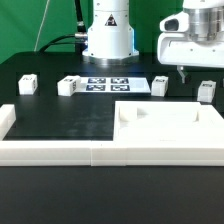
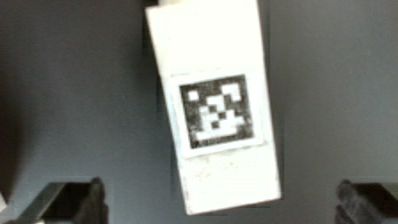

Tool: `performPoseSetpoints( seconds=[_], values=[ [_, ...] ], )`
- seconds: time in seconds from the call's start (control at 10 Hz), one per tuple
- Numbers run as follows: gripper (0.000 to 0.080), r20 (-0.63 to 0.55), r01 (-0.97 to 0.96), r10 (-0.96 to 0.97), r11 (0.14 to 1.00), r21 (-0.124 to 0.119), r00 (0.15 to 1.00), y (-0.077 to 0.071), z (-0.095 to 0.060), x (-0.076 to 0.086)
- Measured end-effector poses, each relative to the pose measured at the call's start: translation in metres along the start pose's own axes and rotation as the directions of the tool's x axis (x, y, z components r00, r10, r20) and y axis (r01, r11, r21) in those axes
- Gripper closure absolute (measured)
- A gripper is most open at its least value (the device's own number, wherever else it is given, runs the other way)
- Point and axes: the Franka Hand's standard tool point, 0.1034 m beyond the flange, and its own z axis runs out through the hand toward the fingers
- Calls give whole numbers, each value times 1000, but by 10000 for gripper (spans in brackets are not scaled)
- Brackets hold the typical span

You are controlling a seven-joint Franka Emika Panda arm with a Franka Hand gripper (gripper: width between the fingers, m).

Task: Assemble one leg

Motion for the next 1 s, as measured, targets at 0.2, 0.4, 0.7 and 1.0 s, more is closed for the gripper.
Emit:
performPoseSetpoints(
  seconds=[0.2,0.4,0.7,1.0],
  values=[
    [150,29,29,-28,999,-14,999,5,1,2],
    [150,142,41,-35,998,-38,989,12,-1,10],
    [150,342,73,-39,994,-87,939,12,2,0],
    [150,548,111,-35,988,-106,836,9,-5,-3]
  ],
)
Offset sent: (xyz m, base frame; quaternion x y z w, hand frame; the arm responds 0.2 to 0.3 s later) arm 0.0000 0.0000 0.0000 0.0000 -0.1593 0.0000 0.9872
